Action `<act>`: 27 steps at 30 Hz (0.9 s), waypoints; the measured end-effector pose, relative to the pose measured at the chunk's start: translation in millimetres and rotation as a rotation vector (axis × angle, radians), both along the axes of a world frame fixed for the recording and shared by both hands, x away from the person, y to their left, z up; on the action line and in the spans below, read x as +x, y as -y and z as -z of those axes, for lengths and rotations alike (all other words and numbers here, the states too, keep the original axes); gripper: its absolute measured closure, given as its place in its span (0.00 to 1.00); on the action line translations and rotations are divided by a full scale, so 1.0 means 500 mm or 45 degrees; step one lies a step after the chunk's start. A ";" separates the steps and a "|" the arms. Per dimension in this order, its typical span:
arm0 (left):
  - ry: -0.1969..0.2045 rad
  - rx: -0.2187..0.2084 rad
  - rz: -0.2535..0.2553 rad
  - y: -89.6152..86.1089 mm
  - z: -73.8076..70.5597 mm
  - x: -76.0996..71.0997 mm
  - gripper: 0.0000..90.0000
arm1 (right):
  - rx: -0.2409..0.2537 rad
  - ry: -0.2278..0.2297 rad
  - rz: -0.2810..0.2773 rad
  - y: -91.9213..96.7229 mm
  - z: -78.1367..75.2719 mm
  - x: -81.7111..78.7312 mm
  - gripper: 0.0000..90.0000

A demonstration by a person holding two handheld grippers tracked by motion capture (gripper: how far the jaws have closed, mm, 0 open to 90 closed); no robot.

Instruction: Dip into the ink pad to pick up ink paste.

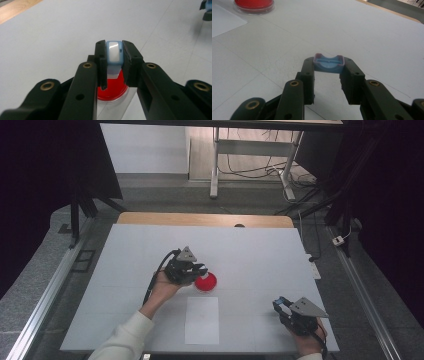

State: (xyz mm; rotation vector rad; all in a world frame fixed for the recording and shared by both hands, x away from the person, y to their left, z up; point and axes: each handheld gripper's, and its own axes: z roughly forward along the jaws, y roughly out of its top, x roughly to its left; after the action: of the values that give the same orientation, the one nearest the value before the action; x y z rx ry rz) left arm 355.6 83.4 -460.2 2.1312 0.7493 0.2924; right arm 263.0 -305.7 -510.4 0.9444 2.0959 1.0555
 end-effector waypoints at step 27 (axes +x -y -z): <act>-0.036 0.081 0.017 0.024 0.037 0.011 0.84 | -0.001 -0.003 -0.002 -0.001 0.001 0.001 0.72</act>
State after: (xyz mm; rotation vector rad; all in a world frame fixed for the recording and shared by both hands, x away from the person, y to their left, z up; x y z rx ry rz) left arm 360.8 71.4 -478.6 2.2032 0.7509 0.2828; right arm 263.5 -305.4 -511.1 0.9444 2.0990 1.0543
